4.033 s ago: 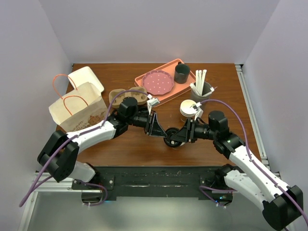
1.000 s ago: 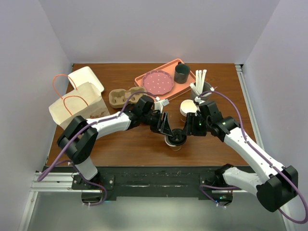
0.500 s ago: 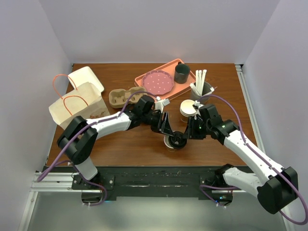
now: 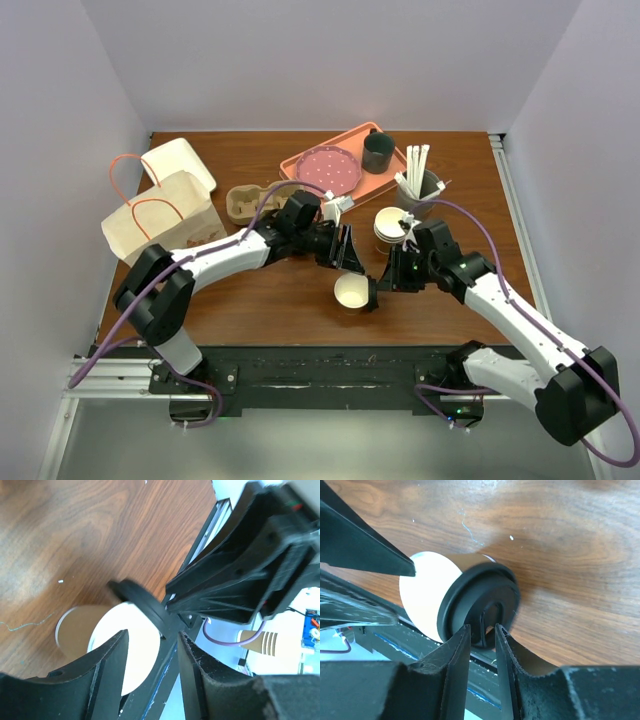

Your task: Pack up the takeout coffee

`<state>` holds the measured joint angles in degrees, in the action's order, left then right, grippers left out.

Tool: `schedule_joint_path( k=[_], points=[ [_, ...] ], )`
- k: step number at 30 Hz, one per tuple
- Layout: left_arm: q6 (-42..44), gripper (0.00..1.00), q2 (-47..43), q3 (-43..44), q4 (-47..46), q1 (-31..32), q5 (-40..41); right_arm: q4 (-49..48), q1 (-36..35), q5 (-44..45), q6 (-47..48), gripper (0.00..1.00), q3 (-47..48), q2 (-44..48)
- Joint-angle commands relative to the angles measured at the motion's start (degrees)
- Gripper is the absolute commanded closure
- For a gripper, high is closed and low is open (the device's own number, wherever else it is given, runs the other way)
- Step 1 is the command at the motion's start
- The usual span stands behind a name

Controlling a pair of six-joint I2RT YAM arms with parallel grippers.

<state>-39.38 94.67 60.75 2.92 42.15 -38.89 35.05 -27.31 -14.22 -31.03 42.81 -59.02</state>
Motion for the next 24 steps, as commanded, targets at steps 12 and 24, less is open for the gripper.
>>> schedule_joint_path(
  k=[12, 24],
  points=[
    [5.6, 0.50, -6.3, 7.2, 11.4, 0.3, 10.1, 0.6, 0.0, 5.0, -3.0, 0.69, -0.1, 3.1],
    [9.6, 0.41, -16.5, 6.6, 21.6, 0.1, 28.6, 5.2, -0.1, 17.3, -4.7, 0.60, -3.5, 2.3]
  ],
)
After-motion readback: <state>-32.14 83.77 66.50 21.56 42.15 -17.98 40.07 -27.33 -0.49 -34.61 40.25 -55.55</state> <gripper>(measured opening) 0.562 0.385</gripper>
